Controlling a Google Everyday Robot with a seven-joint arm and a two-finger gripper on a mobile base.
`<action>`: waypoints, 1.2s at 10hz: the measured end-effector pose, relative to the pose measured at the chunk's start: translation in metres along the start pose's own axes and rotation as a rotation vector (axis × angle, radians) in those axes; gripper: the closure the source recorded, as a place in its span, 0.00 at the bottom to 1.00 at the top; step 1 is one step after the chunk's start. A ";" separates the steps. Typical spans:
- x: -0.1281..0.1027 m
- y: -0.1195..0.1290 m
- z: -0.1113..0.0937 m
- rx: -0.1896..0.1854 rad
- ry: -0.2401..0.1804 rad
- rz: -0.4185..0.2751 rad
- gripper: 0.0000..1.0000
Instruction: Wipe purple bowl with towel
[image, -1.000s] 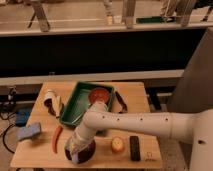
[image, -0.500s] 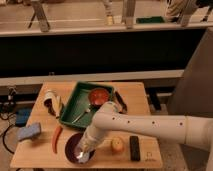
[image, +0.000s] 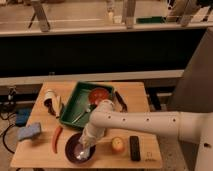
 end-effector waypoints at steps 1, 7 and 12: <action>0.005 0.000 0.002 0.003 0.010 0.003 1.00; 0.029 -0.052 0.017 0.071 0.032 -0.078 1.00; 0.002 -0.080 0.010 0.147 -0.027 -0.172 1.00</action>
